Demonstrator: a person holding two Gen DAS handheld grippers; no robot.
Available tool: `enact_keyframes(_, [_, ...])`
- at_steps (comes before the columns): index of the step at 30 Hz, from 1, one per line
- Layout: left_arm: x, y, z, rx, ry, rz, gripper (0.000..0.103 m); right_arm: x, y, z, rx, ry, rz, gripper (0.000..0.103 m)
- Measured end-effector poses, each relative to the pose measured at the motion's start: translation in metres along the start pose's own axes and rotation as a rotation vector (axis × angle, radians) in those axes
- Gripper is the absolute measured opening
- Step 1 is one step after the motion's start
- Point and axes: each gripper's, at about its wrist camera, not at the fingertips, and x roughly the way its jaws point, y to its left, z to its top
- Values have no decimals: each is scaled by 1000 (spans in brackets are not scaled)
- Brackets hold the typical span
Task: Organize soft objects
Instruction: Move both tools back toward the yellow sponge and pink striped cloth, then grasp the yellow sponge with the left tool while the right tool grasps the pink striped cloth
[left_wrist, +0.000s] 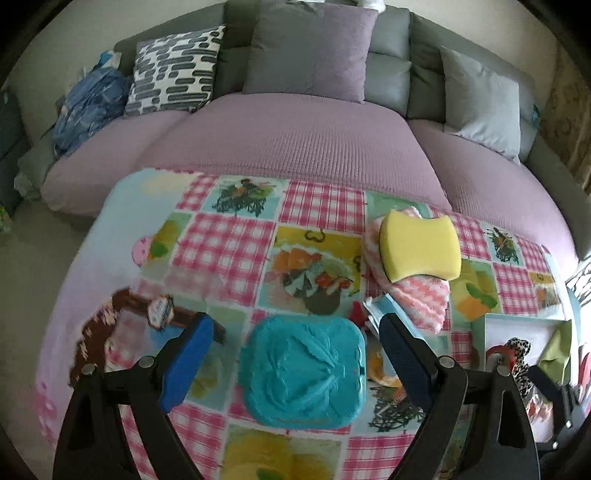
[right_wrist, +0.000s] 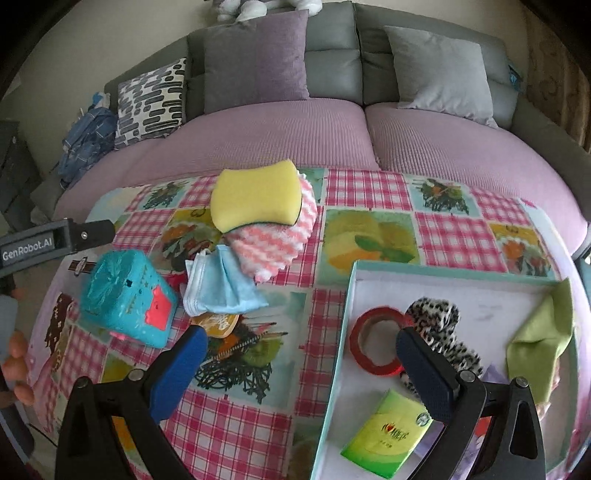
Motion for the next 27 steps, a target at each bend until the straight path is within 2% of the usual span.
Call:
enact_keyframes(4, [-1, -1, 15, 36, 21, -40, 92, -1, 0, 17, -32, 8, 2, 103])
enact_keyframes(8, [0, -12, 30, 103, 40, -35, 92, 1, -4, 27, -48, 29, 38, 103])
enact_keyframes(11, [8, -18, 42, 97, 80, -103, 92, 9, -11, 37, -43, 61, 65, 102])
enact_keyframes(15, [23, -29, 54, 98, 125, -121, 92, 18, -18, 48, -42, 82, 95, 95])
enact_keyframes(18, [39, -34, 64, 42, 180, -184, 92, 26, -21, 55, -38, 87, 123, 88])
enact_keyframes(21, [51, -43, 69, 17, 192, -210, 92, 38, -19, 58, -42, 104, 152, 84])
enact_keyframes(25, [69, -51, 69, -7, 228, -237, 92, 56, -10, 58, -52, 123, 216, 71])
enact_keyframes(27, [78, -55, 68, -18, 238, -238, 91, 64, -5, 58, -64, 133, 222, 66])
